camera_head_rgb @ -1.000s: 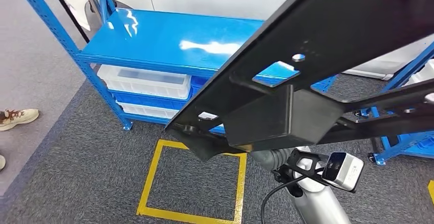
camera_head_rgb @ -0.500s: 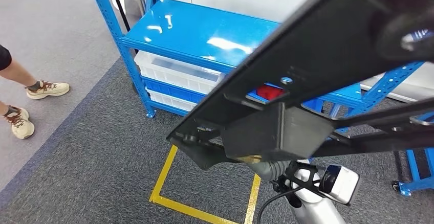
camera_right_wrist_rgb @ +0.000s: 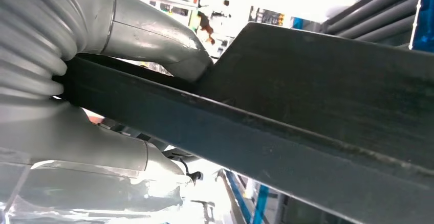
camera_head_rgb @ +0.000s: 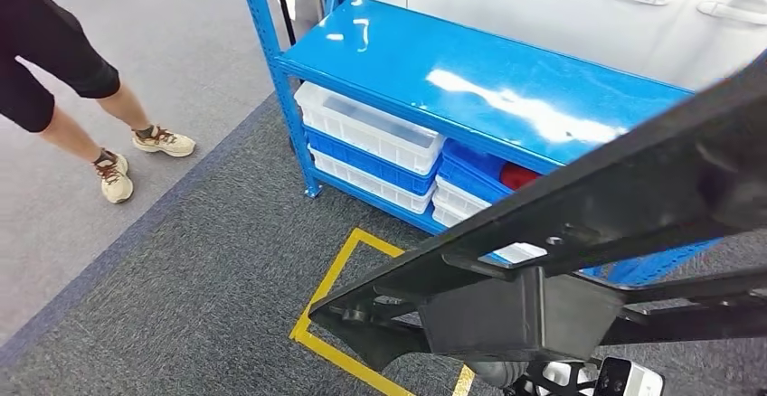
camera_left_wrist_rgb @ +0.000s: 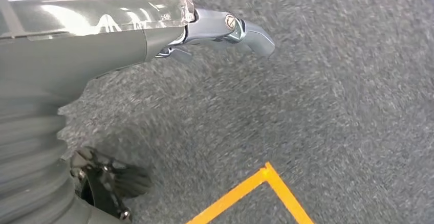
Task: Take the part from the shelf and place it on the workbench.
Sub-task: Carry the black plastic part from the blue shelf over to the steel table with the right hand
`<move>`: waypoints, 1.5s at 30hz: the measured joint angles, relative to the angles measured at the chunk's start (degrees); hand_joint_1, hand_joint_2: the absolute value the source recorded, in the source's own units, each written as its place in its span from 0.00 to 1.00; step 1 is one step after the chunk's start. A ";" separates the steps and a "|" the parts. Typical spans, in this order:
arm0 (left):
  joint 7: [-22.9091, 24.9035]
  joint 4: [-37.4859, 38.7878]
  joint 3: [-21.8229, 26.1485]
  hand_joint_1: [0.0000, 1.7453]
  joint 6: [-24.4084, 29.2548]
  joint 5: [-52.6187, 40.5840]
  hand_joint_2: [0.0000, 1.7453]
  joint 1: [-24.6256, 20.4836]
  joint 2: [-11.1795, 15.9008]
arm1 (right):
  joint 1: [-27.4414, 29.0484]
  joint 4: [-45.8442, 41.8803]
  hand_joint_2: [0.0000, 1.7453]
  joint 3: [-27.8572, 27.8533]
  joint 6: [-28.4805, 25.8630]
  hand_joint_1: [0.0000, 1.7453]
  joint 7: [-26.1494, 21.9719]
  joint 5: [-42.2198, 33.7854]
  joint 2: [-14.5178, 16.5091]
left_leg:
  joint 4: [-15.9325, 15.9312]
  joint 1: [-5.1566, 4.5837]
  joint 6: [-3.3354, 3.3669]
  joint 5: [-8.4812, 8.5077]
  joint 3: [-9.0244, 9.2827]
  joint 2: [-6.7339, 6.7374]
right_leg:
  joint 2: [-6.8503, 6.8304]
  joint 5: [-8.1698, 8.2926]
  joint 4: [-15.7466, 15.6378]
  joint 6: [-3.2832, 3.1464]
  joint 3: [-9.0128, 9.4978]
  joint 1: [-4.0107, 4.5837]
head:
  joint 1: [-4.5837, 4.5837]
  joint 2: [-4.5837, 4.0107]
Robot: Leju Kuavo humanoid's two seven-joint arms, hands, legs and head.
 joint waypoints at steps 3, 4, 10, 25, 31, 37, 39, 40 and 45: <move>0.01 -0.04 0.00 0.00 0.54 -0.67 1.00 0.18 0.29 | 1.24 -0.46 1.00 -0.64 1.30 1.00 0.02 0.57 0.66 | -7.30 0.43 -0.33 3.87 4.71 1.37 | -2.19 -0.15 0.07 0.24 0.15 0.01 | 0.01 0.00; -0.08 -0.09 0.00 0.00 1.14 -1.02 1.00 0.13 0.45 | 1.64 -0.74 1.00 -0.92 1.78 1.00 0.01 0.96 1.02 | -11.42 0.31 -0.08 5.12 7.09 2.56 | -2.80 -0.23 0.10 0.43 0.26 0.13 | 0.01 0.00; -2.00 -0.55 -0.02 0.00 3.69 -2.47 1.00 0.40 1.51 | 4.81 -1.63 1.00 -1.47 3.02 1.00 0.01 2.08 2.98 | -16.79 -0.06 2.42 6.62 9.33 2.29 | -4.04 -1.20 0.88 2.22 0.59 0.20 | 0.01 0.00; -1.56 -0.67 -1.38 0.00 3.43 -6.30 1.00 0.95 1.78 | 8.59 -1.96 1.00 -2.81 4.74 1.00 0.02 3.03 4.86 | -15.10 0.03 1.06 7.16 7.02 -5.75 | 3.73 -1.34 0.82 1.00 0.86 -0.22 | 0.01 0.00; -0.62 -0.57 -2.50 0.00 1.26 -7.99 1.00 0.63 1.58 | 8.50 -1.77 1.00 -2.90 3.23 1.00 0.02 3.34 4.93 | 0.56 0.12 -0.11 0.49 -0.51 0.02 | -1.04 -1.41 0.33 0.14 1.21 -0.11 | 0.01 0.00; 0.66 -0.51 -2.93 0.00 0.94 -8.16 1.00 0.48 1.80 | 8.09 -1.75 1.00 -2.95 2.92 1.00 0.02 3.57 4.92 | -14.94 -0.59 1.38 6.98 7.93 4.56 | -4.81 -2.16 0.28 1.10 2.22 0.29 | 0.01 0.00; 1.07 -0.50 -2.95 0.00 0.98 -7.97 1.00 0.53 1.91 | 7.65 -1.61 1.00 -2.95 2.71 1.00 0.02 3.28 4.89 | -15.59 -0.95 2.29 6.91 7.87 4.10 | -5.95 -2.30 0.15 1.80 2.50 0.51 | 0.00 0.00; 1.33 -0.50 -2.94 0.00 1.01 -7.87 1.00 0.68 1.92 | 7.31 -1.45 1.00 -2.95 2.50 1.00 0.02 2.99 4.85 | -15.78 -0.80 2.62 7.03 7.88 3.46 | -5.96 -2.44 0.12 2.18 2.66 0.45 | 0.00 0.00; 2.03 -0.48 -2.94 0.00 1.10 -7.98 1.00 0.39 1.93 | 6.59 -0.45 1.00 -2.93 1.23 1.00 0.02 1.95 4.11 | -16.55 -0.64 4.05 7.85 7.93 0.05 | 0.88 -9.29 12.70 2.77 -3.18 0.09 | 0.01 0.00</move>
